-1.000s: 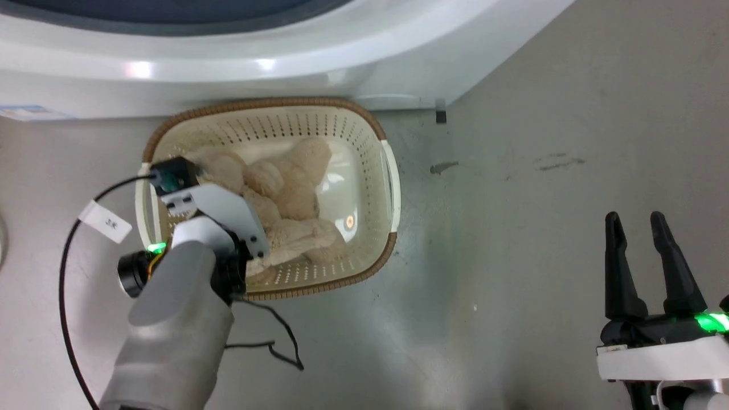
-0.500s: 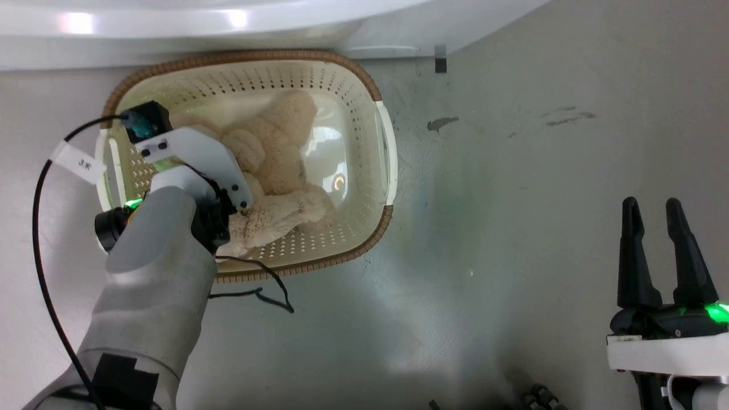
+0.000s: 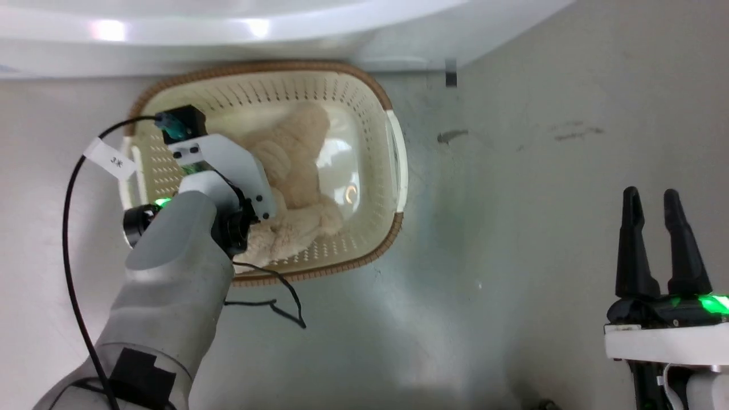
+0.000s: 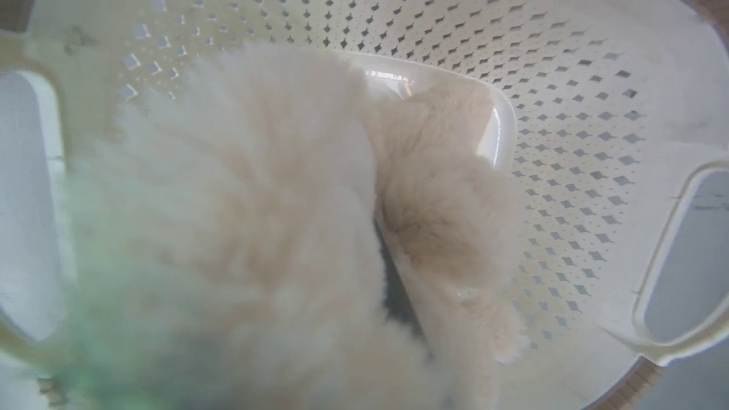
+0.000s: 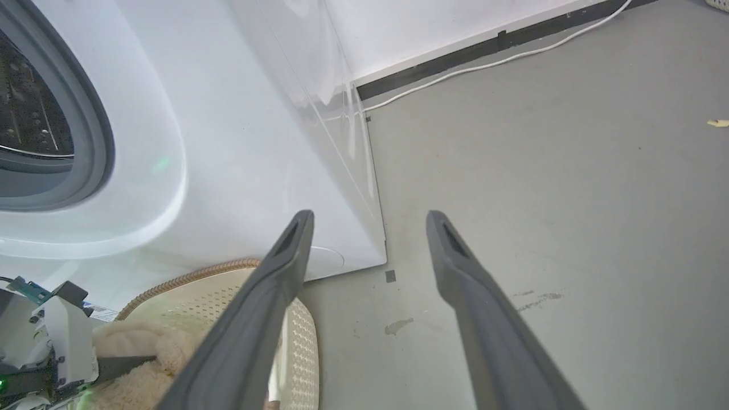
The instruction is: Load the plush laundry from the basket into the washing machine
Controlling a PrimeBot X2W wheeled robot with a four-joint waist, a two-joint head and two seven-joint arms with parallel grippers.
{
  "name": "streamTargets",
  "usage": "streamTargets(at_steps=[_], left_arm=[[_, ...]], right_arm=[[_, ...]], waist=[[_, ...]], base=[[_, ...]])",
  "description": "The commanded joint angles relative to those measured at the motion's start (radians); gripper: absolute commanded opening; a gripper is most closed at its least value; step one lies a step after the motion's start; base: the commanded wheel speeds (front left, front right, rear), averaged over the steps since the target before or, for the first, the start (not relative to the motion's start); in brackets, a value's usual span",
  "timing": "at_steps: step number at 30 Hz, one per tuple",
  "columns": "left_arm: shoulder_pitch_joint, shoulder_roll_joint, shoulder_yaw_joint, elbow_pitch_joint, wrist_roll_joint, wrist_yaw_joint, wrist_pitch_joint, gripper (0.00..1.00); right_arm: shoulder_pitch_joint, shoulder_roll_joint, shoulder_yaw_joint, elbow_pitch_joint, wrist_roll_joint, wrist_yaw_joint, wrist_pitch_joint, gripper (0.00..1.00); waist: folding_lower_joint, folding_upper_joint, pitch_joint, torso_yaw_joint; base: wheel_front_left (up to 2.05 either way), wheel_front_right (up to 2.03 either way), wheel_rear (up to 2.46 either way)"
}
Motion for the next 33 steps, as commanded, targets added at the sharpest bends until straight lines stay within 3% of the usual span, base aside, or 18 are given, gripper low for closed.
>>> streamTargets(at_steps=[1,9,20,33], left_arm=[[0.011,-0.003,-0.008,0.006,-0.015,-0.018,-0.014,0.0],[0.125,-0.02,-0.029,-0.039,-0.025,-0.114,-0.101,0.0],[0.282,-0.028,-0.042,-0.139,-0.041,-0.188,-0.22,0.0],[0.411,0.015,-0.046,-0.354,-0.005,-0.191,-0.422,0.0]], right_arm=[[-0.01,-0.001,0.001,0.011,0.009,0.001,-0.009,1.0],[0.036,-0.001,-0.004,0.072,-0.018,0.001,-0.009,1.0],[0.17,-0.001,-0.003,0.126,-0.047,0.001,-0.009,1.0],[0.284,-0.001,-0.018,0.143,-0.068,0.001,-0.009,1.0]], waist=[[-0.0001,-0.0001,-0.057,0.021],[-0.0001,-0.0001,-0.266,0.069],[-0.0001,-0.0001,-0.564,0.138],[-0.0001,-0.0001,-0.753,0.199]], base=[[0.0,0.0,0.0],[0.0,0.0,0.0],[0.0,0.0,0.0],[0.0,0.0,0.0]])
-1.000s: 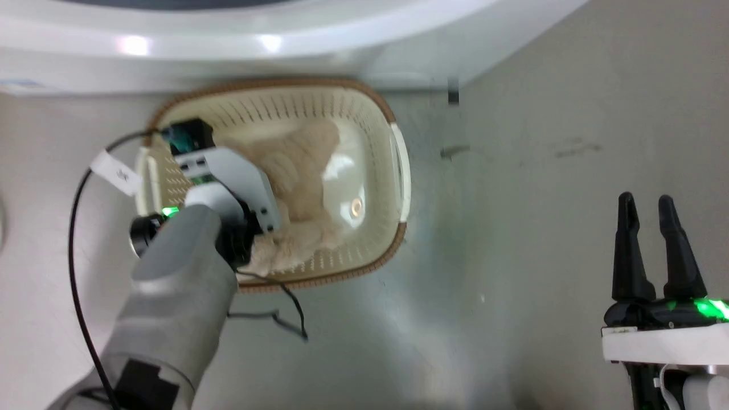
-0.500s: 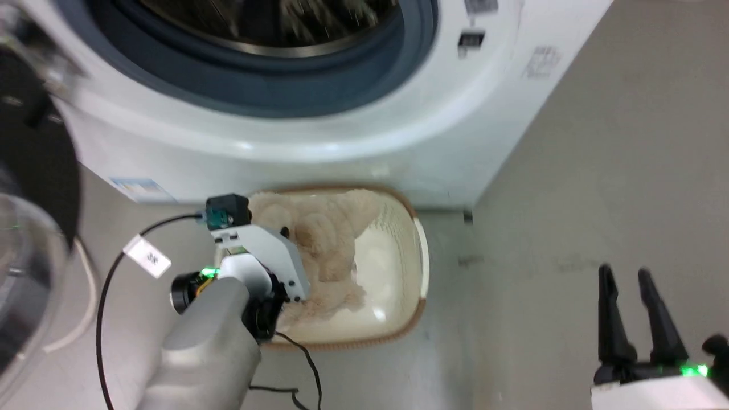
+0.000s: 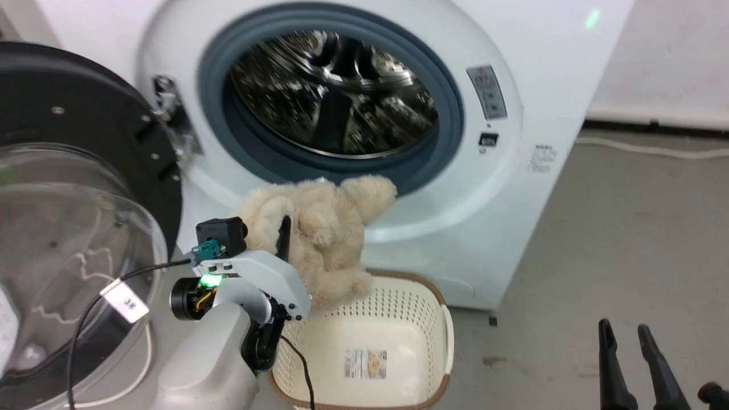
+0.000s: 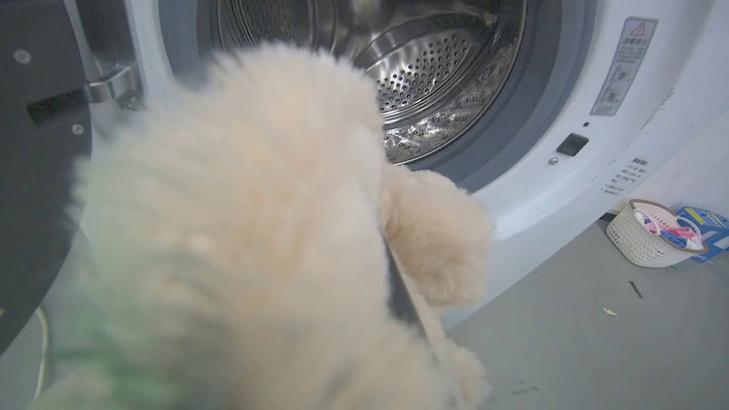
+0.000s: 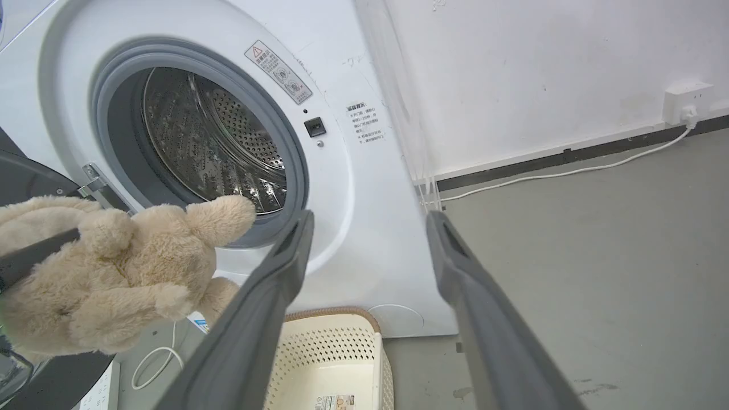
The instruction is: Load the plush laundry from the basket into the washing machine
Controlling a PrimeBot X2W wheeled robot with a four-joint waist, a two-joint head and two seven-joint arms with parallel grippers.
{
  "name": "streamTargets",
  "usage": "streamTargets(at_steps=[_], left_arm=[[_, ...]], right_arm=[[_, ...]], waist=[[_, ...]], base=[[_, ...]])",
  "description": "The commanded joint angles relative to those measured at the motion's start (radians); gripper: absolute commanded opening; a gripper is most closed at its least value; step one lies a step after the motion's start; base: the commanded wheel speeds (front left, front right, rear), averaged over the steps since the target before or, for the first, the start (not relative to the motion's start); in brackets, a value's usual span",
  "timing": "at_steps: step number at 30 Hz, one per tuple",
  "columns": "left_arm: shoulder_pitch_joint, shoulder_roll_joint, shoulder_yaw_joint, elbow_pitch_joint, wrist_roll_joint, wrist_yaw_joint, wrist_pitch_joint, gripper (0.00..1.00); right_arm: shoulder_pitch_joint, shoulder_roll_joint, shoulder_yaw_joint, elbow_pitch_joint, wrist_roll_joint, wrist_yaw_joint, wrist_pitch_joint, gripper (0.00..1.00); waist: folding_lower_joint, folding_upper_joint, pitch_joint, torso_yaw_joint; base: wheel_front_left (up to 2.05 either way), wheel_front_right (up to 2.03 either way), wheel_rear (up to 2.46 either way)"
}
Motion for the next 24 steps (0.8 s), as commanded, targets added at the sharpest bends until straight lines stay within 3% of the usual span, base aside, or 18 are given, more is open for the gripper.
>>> streamTargets(at_steps=[1,11,24], left_arm=[[0.015,0.012,-0.002,-0.035,0.022,0.004,-0.04,0.0],[0.038,0.043,0.018,-0.159,0.108,0.033,-0.107,0.0],[-0.098,0.013,0.147,-0.231,0.237,0.036,-0.109,0.0]], right_arm=[[0.023,-0.001,0.0,0.003,-0.01,0.001,-0.004,1.0],[0.039,-0.001,0.016,-0.003,-0.009,0.001,-0.004,1.0],[-0.03,-0.001,0.01,-0.03,-0.03,0.001,-0.004,1.0]], waist=[[0.0003,0.0,-0.038,0.024],[0.0003,0.0,-0.045,-0.002],[0.0003,0.0,0.117,-0.084]], base=[[0.0,0.0,0.0],[0.0,0.0,0.0],[0.0,0.0,0.0]])
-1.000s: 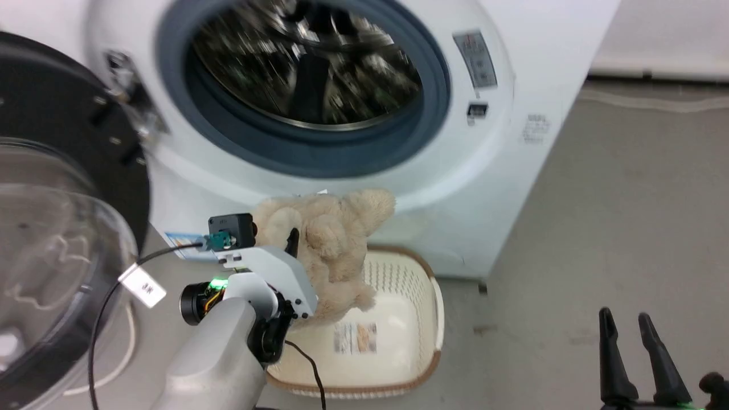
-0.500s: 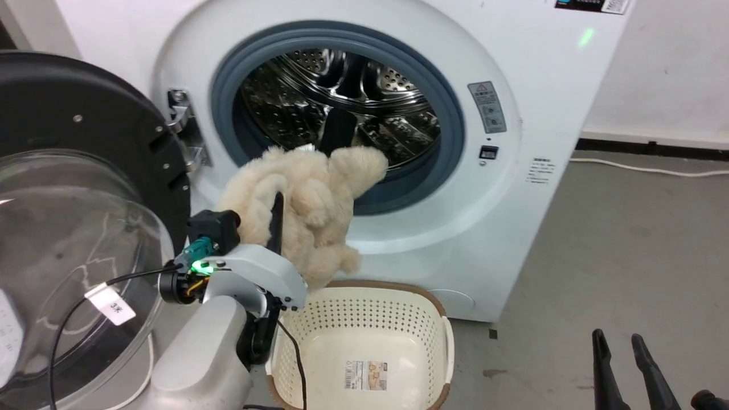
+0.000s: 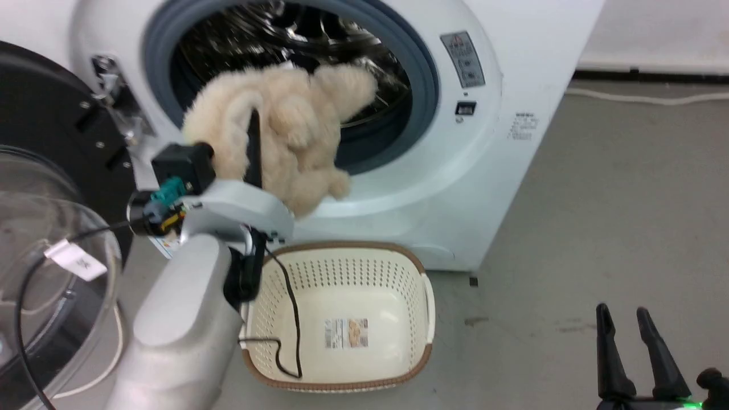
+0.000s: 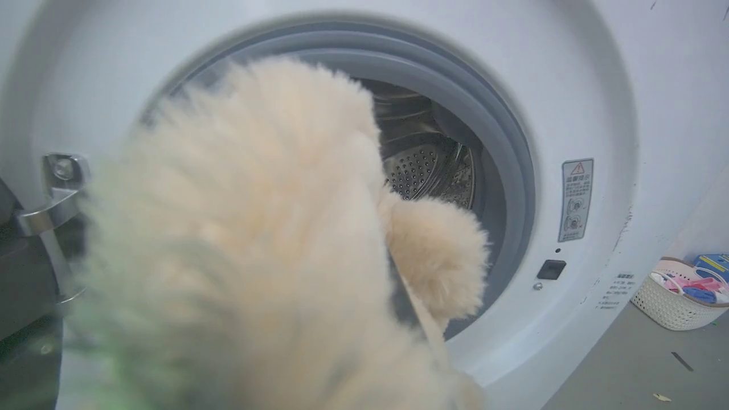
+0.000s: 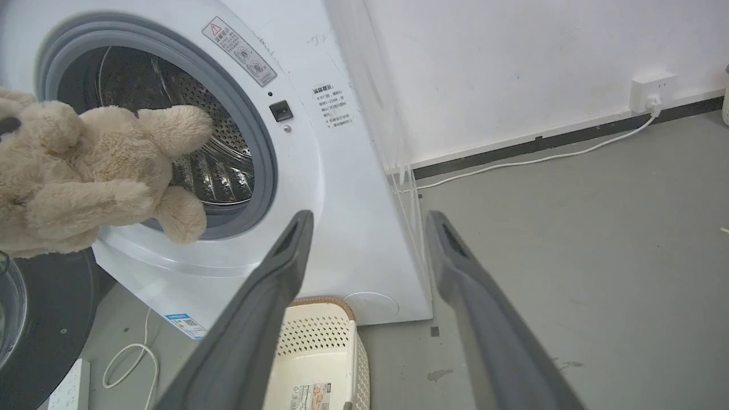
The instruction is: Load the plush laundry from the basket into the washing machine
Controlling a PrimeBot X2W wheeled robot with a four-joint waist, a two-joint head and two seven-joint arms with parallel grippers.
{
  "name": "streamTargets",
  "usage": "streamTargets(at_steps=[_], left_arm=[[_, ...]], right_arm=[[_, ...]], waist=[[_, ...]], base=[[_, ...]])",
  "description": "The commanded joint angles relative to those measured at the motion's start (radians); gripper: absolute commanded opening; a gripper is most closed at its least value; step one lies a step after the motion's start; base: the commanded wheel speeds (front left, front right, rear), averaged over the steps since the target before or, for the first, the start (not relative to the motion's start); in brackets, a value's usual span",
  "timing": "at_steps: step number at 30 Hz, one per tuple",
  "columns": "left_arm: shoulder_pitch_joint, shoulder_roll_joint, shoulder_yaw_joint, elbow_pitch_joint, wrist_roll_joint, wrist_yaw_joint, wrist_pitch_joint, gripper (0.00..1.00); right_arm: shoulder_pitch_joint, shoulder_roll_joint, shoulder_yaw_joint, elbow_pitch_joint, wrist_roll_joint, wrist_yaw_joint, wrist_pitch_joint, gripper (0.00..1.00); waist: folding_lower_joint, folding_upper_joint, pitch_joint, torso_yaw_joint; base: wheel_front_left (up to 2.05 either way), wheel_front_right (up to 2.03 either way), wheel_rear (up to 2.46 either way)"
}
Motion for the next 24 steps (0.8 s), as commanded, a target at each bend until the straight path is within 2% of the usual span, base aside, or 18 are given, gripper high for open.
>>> streamTargets(at_steps=[1,10,24], left_arm=[[-0.032,-0.003,0.013,-0.006,0.014,-0.005,-0.013,0.0],[-0.208,0.016,0.081,0.058,0.089,-0.025,-0.013,0.0],[-0.495,0.038,0.148,0.076,0.168,-0.013,-0.013,0.0]], right_arm=[[-0.018,-0.001,0.001,-0.007,-0.005,0.001,-0.004,1.0],[-0.085,-0.001,0.0,-0.024,0.001,0.001,-0.004,1.0],[-0.174,-0.001,-0.005,-0.073,0.006,0.001,-0.004,1.0]], waist=[[-0.0001,0.0,0.045,-0.03],[-0.0001,0.0,0.183,-0.092],[-0.0001,0.0,0.411,-0.151]], base=[[0.0,0.0,0.0],[0.0,0.0,0.0],[0.0,0.0,0.0]])
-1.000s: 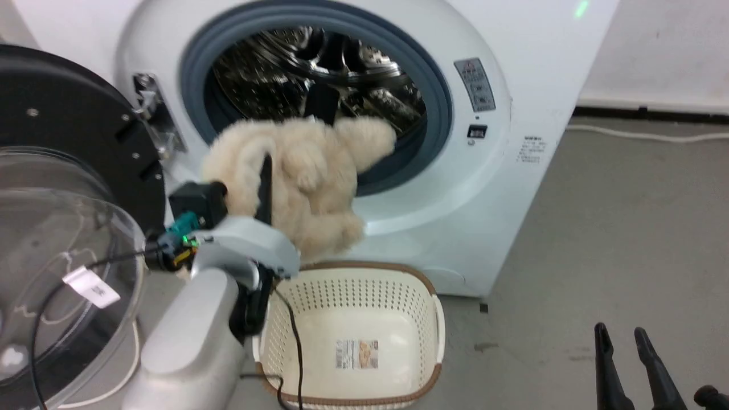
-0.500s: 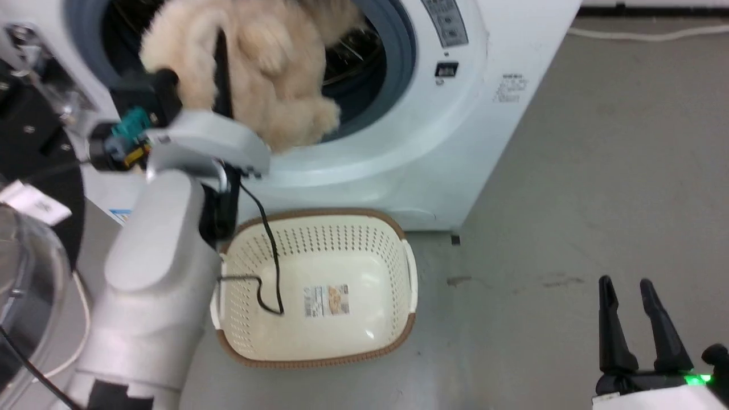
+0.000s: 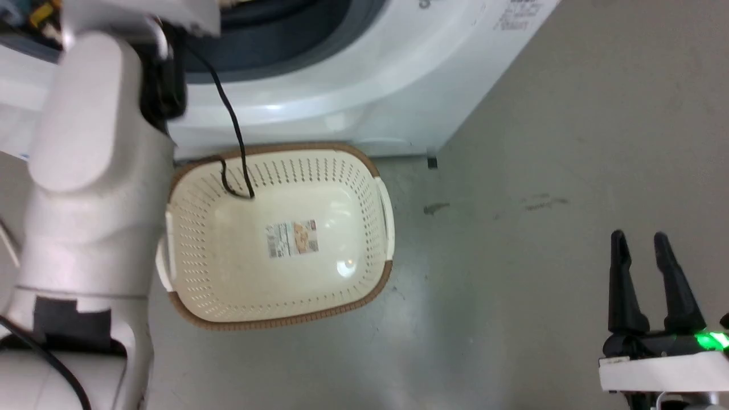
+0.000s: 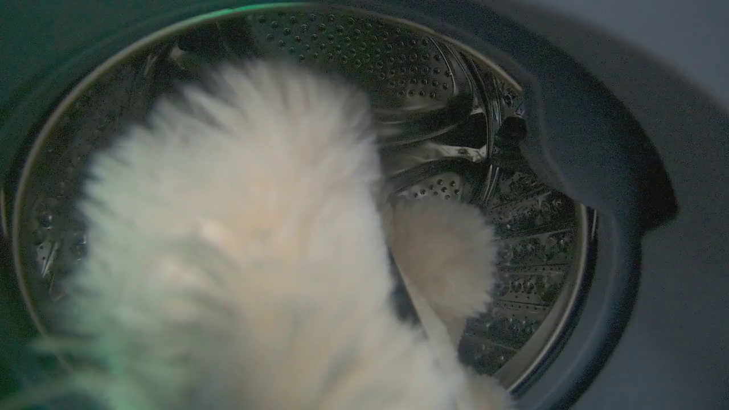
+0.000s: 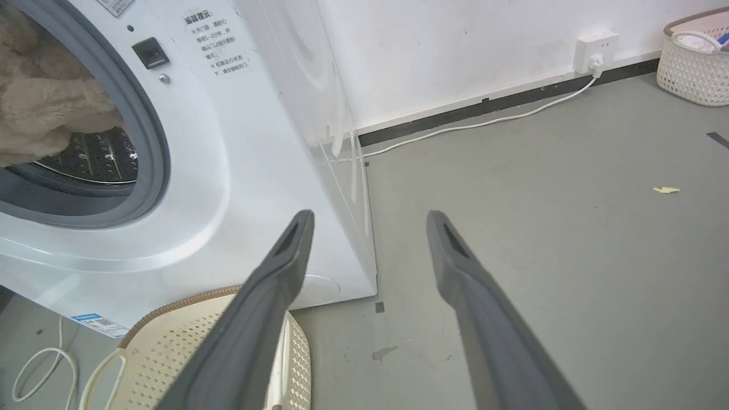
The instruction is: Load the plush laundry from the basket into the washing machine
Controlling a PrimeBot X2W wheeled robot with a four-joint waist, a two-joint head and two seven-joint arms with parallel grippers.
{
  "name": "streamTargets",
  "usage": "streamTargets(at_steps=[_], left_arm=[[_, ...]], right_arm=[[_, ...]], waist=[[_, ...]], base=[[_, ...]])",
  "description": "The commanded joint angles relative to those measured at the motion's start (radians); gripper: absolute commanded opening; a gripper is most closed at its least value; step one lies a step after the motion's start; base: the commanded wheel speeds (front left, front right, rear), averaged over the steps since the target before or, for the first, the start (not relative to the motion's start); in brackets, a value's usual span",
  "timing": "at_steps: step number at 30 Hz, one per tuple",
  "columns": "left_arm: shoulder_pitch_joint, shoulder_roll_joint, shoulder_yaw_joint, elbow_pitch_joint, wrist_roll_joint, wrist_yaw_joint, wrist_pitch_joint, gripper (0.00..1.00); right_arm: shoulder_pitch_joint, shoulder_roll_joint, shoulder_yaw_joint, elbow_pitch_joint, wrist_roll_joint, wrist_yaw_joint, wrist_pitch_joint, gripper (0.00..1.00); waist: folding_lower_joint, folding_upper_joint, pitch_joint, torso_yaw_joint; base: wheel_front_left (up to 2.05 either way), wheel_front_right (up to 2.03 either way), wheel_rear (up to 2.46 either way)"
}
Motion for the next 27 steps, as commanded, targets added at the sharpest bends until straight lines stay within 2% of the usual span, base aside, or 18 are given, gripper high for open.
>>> streamTargets(at_steps=[1,17,27], left_arm=[[-0.042,0.003,0.012,-0.008,0.008,0.006,-0.013,0.0],[-0.345,0.043,0.023,0.002,0.083,0.008,-0.013,0.0],[-0.527,0.075,0.002,0.073,0.084,-0.059,0.004,0.0]], right_arm=[[-0.022,-0.001,0.0,-0.012,0.005,0.001,-0.004,1.0],[-0.087,-0.001,-0.014,-0.082,0.019,0.001,-0.004,1.0],[-0.094,-0.001,-0.018,-0.125,0.03,0.001,-0.004,1.0]], waist=[[-0.0002,-0.0001,0.061,-0.027],[-0.0002,-0.0001,0.286,-0.08],[-0.0002,-0.0001,0.387,-0.088]], base=[[0.0,0.0,0.0],[0.0,0.0,0.0],[0.0,0.0,0.0]])
